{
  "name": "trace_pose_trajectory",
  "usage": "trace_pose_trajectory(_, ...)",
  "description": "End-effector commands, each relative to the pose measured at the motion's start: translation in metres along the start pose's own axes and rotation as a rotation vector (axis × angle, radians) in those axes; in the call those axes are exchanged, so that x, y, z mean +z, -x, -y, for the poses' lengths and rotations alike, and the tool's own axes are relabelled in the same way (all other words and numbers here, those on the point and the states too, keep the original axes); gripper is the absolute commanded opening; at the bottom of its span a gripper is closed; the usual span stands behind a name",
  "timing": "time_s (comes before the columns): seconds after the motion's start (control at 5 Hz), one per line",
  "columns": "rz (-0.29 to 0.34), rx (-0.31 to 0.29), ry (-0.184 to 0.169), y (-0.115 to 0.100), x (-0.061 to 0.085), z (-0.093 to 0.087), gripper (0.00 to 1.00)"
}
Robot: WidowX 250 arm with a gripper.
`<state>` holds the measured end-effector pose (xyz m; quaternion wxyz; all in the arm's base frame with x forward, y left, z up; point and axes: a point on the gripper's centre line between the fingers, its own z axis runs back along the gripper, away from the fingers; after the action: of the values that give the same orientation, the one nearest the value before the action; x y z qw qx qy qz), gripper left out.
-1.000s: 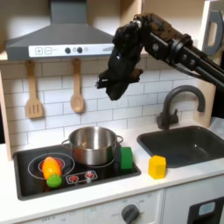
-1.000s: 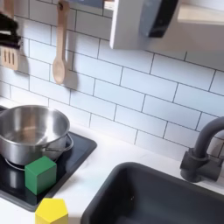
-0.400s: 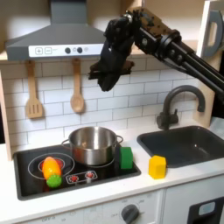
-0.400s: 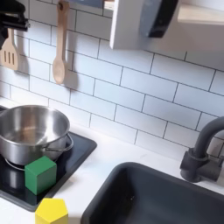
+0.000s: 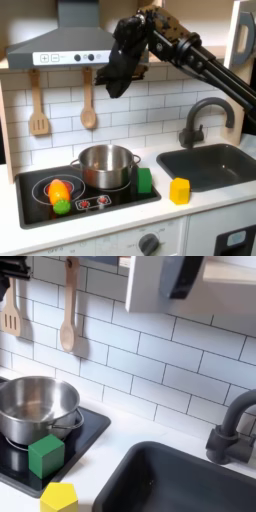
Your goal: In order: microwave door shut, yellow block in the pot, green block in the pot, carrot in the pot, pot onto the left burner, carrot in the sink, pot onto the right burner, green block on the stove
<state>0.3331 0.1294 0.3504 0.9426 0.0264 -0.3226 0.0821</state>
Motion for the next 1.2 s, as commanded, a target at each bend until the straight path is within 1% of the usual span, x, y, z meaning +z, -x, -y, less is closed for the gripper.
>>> trace_pose_trajectory(0.0, 0.051, -0.006, 0.007, -0.013, 0.0, -0.002, 0.0)
trace_pose_trajectory(0.6, 0.102, 0.003, 0.012, -0.034, -0.001, -0.008, 0.0)
trace_pose_trajectory(0.8, 0.124, 0.002, 0.024, -0.04, 0.003, -0.009, 0.0)
trace_pose_trajectory(1.0, 0.161, -0.025, 0.036, -0.05, 0.01, -0.003, 0.0)
